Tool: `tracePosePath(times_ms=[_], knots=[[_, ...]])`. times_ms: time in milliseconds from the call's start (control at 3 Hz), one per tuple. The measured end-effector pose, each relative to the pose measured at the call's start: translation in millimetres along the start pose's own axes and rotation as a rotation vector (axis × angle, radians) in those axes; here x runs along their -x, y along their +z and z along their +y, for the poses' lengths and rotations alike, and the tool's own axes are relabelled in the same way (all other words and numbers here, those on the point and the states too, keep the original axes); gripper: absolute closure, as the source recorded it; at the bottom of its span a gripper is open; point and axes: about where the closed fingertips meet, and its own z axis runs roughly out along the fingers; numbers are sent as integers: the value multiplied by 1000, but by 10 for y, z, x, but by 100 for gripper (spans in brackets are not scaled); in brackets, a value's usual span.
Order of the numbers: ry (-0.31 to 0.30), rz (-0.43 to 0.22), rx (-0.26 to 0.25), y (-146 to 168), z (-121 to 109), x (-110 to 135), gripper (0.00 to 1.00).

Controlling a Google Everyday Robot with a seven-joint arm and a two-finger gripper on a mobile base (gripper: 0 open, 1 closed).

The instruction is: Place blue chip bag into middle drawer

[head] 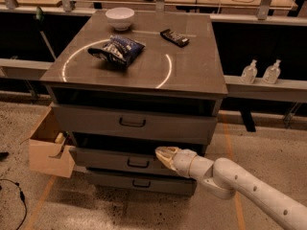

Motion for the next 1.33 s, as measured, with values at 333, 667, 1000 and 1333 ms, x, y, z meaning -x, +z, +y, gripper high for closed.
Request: tracePosePath(times_ms=[333,667,1000,1333], knots=[[-2,30,-1,14,10,-34,100],[-2,50,-27,112,-52,-123,100],[-2,62,-63,244,-162,-220,100],[-31,74,-97,391,-271,-252,100]])
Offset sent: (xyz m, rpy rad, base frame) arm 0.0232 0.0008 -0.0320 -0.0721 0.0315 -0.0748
